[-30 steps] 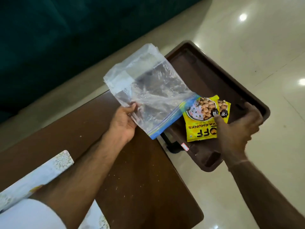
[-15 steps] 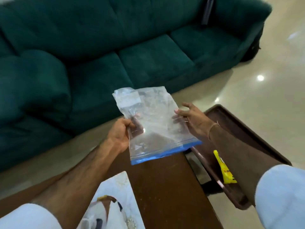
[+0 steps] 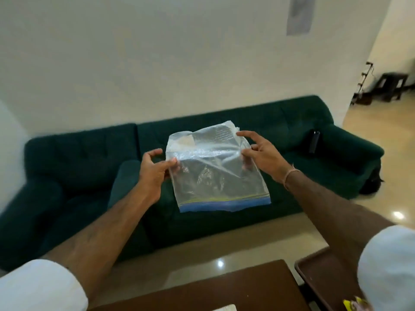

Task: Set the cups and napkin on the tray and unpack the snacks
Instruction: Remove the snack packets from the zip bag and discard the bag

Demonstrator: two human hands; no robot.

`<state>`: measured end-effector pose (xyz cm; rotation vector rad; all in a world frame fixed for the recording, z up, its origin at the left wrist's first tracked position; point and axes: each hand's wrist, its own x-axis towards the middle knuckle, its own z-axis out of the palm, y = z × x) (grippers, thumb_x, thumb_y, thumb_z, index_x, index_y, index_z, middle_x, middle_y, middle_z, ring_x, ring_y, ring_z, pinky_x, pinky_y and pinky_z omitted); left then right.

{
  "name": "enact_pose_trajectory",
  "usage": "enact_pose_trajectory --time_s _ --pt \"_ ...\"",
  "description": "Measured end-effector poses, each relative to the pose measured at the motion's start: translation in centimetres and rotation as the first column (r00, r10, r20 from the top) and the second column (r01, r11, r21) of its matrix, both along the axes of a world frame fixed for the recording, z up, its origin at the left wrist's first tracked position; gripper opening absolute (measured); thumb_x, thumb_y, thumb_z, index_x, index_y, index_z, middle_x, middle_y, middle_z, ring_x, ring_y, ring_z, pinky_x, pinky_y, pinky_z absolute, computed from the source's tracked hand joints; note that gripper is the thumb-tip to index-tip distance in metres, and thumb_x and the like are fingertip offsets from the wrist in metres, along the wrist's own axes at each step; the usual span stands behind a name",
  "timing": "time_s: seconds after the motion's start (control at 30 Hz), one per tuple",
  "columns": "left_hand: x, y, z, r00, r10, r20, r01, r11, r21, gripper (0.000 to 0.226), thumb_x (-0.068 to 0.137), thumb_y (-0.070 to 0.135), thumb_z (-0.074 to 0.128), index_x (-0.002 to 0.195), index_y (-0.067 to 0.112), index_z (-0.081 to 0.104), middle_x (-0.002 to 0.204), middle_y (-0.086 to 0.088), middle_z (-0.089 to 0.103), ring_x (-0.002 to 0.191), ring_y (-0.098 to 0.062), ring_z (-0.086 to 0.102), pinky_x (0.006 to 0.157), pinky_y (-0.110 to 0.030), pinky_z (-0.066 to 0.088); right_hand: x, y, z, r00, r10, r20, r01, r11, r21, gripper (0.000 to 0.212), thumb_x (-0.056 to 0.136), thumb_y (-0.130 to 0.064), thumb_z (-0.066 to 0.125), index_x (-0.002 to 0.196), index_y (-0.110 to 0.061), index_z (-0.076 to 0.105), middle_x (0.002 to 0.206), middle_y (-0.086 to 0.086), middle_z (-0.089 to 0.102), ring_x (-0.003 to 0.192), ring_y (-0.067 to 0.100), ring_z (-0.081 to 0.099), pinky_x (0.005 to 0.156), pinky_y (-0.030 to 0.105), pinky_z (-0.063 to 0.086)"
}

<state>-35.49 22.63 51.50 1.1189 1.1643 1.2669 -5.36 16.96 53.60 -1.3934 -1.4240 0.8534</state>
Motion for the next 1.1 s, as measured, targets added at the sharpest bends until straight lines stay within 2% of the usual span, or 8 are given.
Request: enact_pose_trajectory --time_s 0.2,0.4,0.47,0.57,0.63,0.77,0.97,1.1 --pt "-8.5 -2.5 11.5 0.971 -0.089 -0.22 0.139 0.965 0.222 0.032 0.086 -0.006 0.069 0.102 0.021 0.073 0.095 -0.009 0.075 0.082 -0.016 0.071 0.079 -0.033 0.059 -7.8 -0.6 13.1 0.976 0.167 0.142 -0.173 0.984 0.035 0.034 0.087 0.0 0.071 0.115 -0.018 0.074 0.107 0.001 0.071 0.088 0.011 0.07 0.08 0.024 0.061" --pt "-14.0 -5.6 17.9 0.93 0.028 -0.367 0.086 0.953 0.29 0.041 0.077 -0.019 0.066 0.093 0.018 0.074 0.095 -0.008 0.07 0.087 -0.016 0.064 0.076 -0.016 0.058 -13.9 -1.7 19.0 0.945 0.051 0.323 -0.101 0.985 0.139 0.039 0.078 0.0 0.079 0.115 -0.011 0.074 0.083 -0.006 0.069 0.08 0.002 0.067 0.089 0.022 0.055" --pt "-15.2 -6.3 18.9 0.792 0.147 -0.592 0.033 0.959 0.282 0.039 0.073 -0.006 0.072 0.095 0.026 0.073 0.107 -0.008 0.065 0.103 -0.024 0.061 0.087 -0.031 0.058 -15.4 -1.9 19.9 0.865 -0.028 0.501 -0.088 0.975 0.205 0.024 0.081 -0.015 0.079 0.105 -0.015 0.079 0.088 -0.003 0.071 0.085 0.01 0.066 0.085 0.021 0.052" --pt "-15.9 -7.9 20.3 0.349 0.311 -0.884 0.092 0.927 0.363 0.058 0.063 0.033 0.085 0.116 0.039 0.061 0.144 0.0 0.037 0.135 -0.027 0.033 0.109 -0.044 0.032 -18.0 -2.7 22.0 0.763 -0.059 0.644 -0.177 0.938 0.297 0.015 0.084 -0.023 0.072 0.094 -0.016 0.08 0.075 -0.013 0.064 0.076 0.008 0.059 0.062 0.004 0.037" --pt "-15.3 -9.1 21.7 0.291 0.22 -0.931 0.276 0.913 0.301 0.081 0.058 0.059 0.082 0.131 0.043 0.05 0.152 0.007 0.036 0.139 -0.022 0.033 0.111 -0.045 0.032 -20.3 -3.4 23.8 0.692 -0.034 0.721 -0.28 0.908 0.311 0.012 0.083 -0.024 0.071 0.091 -0.019 0.079 0.069 -0.021 0.055 0.077 0.009 0.055 0.056 0.002 0.029" --pt "-14.4 -11.1 23.3 0.588 0.001 -0.809 0.306 0.925 0.224 0.049 0.065 0.037 0.087 0.11 0.035 0.068 0.104 0.01 0.073 0.102 -0.018 0.069 0.078 -0.025 0.054 -23.9 -4.3 26.2 0.729 0.01 0.684 -0.417 0.799 0.433 0.023 0.078 -0.027 0.078 0.1 -0.028 0.073 0.083 -0.018 0.051 0.095 0.018 0.059 0.07 0.006 0.035" --pt "-16.9 -13.5 22.0 0.954 -0.102 -0.282 0.162 0.966 0.2 0.023 0.079 0.008 0.08 0.101 0.016 0.079 0.106 -0.012 0.076 0.099 -0.031 0.073 0.084 -0.041 0.057 -24.5 -6.0 21.2 0.992 0.03 0.122 -0.066 0.952 0.299 0.143 0.051 -0.054 0.093 0.155 -0.038 -0.005 0.165 0.003 0.0 0.151 0.03 0.011 0.12 0.049 0.017" --pt "-17.2 -14.7 20.6 0.979 -0.201 0.01 0.198 0.97 0.141 0.025 0.084 0.002 0.074 0.106 0.013 0.078 0.116 -0.019 0.073 0.105 -0.033 0.071 0.08 -0.037 0.059 -25.3 -6.4 17.0 0.77 0.397 -0.5 -0.496 0.865 -0.078 0.14 0.047 -0.027 0.096 0.159 -0.016 0.012 0.16 0.017 0.031 0.144 0.033 0.039 0.121 0.053 0.028"
